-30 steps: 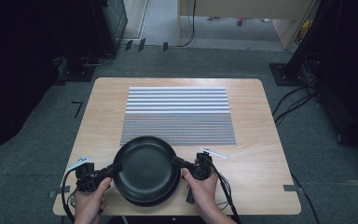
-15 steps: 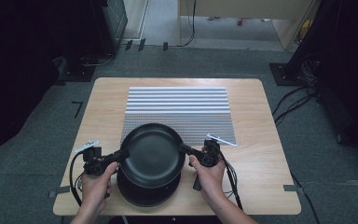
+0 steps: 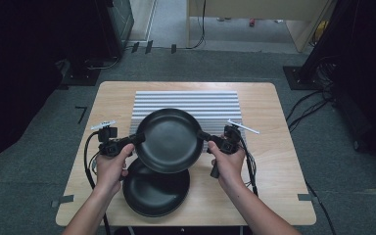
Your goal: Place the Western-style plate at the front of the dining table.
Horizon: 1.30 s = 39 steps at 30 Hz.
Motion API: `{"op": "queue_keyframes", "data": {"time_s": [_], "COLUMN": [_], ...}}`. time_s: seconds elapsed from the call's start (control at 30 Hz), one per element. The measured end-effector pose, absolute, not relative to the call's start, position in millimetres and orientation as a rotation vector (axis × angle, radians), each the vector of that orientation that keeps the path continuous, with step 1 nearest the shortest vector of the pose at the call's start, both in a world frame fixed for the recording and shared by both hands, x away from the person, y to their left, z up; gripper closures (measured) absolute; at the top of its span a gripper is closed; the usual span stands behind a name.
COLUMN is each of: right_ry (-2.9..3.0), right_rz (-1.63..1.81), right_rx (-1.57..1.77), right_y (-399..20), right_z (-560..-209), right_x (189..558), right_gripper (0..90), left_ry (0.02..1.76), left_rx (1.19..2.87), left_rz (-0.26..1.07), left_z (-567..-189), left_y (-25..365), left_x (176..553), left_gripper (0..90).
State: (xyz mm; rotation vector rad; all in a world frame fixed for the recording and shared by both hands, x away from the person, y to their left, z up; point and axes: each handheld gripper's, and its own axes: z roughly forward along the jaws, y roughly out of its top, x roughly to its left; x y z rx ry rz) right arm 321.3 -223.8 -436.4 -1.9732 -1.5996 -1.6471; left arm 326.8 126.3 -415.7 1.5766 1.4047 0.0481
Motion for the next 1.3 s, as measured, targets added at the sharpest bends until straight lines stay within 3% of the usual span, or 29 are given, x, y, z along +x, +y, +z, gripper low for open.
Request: {"op": "queue_keyframes", "data": {"time_s": [0.57,1.3], "right_ry": [-1.530,-1.481], "right_rz": [-1.575,-1.460], "right_rx": [-2.107,-2.226], "right_y": [-255,-265], "right_z": [-451,-505], "right_x": [392,448], "right_gripper": [85.1,84.7], "left_ry": [1.483,1.633], "left_rx": [1.600,1.632], "left_rz": [-0.035,-0.075], "left_z": [-434,-487], "left_y": [85,64], "left_x": [421,485], "left_gripper": [76.0,74.0]}}
